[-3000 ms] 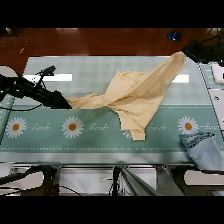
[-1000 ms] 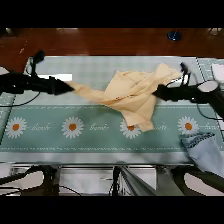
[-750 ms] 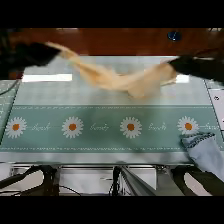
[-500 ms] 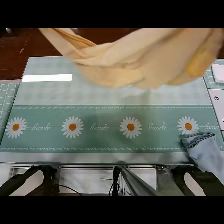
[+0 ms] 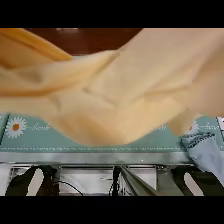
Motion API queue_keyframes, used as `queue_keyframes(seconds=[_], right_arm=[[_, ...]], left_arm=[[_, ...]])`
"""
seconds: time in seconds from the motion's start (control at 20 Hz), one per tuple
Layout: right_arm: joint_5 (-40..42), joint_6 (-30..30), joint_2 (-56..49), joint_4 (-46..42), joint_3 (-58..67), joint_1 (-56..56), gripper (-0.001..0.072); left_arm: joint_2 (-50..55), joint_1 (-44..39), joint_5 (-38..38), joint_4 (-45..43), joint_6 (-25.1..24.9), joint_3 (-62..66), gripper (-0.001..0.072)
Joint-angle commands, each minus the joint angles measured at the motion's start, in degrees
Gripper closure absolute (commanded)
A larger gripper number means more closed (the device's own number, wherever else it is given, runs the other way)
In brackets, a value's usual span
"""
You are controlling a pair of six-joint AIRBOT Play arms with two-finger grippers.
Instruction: Fold the shirts.
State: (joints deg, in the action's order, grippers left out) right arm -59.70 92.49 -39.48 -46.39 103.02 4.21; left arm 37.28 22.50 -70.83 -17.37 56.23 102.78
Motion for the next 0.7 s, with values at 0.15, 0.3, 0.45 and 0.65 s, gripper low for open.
queue_keyframes(seconds=[0.15, 0.3, 0.45, 0.65], right_arm=[[-33.48, 8.39, -0.13, -19.61, 6.95, 0.02, 0.0689], [-46.73, 7.89, -4.11, -19.58, 6.95, 0.02, 0.069], [-46.45, 5.51, -9.53, -17.31, 5.42, -0.15, 0.069], [-43.56, 1.73, -20.83, -17.09, 5.4, -0.15, 0.069]], left_arm=[[-9.25, 0.83, -7.69, -29.81, 18.99, 0.68, 0.0687], [-8.94, 0.83, -16.09, -29.79, 22.1, -1.05, 0.0688], [-8.94, 0.81, -18.53, -27.71, 22.12, -8.79, 0.0687], [-8.79, 0.79, -14.38, -18.93, 19.8, -25.27, 0.0687]])
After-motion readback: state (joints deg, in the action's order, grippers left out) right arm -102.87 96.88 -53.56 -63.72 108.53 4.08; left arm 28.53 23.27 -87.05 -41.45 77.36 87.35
